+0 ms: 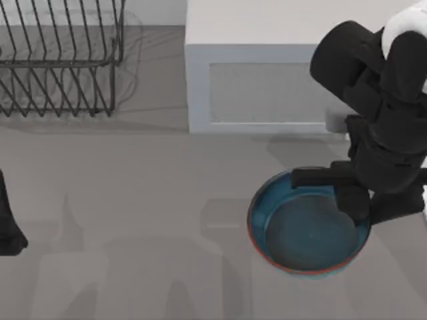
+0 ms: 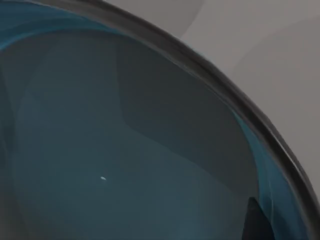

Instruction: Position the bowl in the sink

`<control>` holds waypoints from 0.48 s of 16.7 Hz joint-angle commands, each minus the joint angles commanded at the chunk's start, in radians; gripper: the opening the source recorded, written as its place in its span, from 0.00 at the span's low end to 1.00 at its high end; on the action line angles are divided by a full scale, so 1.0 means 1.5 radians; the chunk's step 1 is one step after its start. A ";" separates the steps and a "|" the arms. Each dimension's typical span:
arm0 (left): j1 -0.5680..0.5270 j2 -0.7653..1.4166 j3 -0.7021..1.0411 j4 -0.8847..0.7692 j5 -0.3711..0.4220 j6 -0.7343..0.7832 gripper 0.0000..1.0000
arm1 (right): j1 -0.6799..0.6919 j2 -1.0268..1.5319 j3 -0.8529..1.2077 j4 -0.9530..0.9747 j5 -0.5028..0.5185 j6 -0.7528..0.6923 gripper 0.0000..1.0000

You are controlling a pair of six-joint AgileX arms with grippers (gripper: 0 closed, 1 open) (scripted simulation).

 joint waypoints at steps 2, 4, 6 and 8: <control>0.000 0.000 0.000 0.000 0.000 0.000 1.00 | -0.001 -0.016 0.033 -0.035 0.000 -0.003 0.00; 0.000 0.000 0.000 0.000 0.000 0.000 1.00 | -0.002 -0.020 0.041 -0.042 0.000 -0.004 0.00; 0.000 0.000 0.000 0.000 0.000 0.000 1.00 | -0.002 -0.020 0.041 -0.042 0.000 -0.004 0.00; 0.000 0.000 0.000 0.000 0.000 0.000 1.00 | 0.001 -0.018 0.039 -0.040 0.000 -0.003 0.00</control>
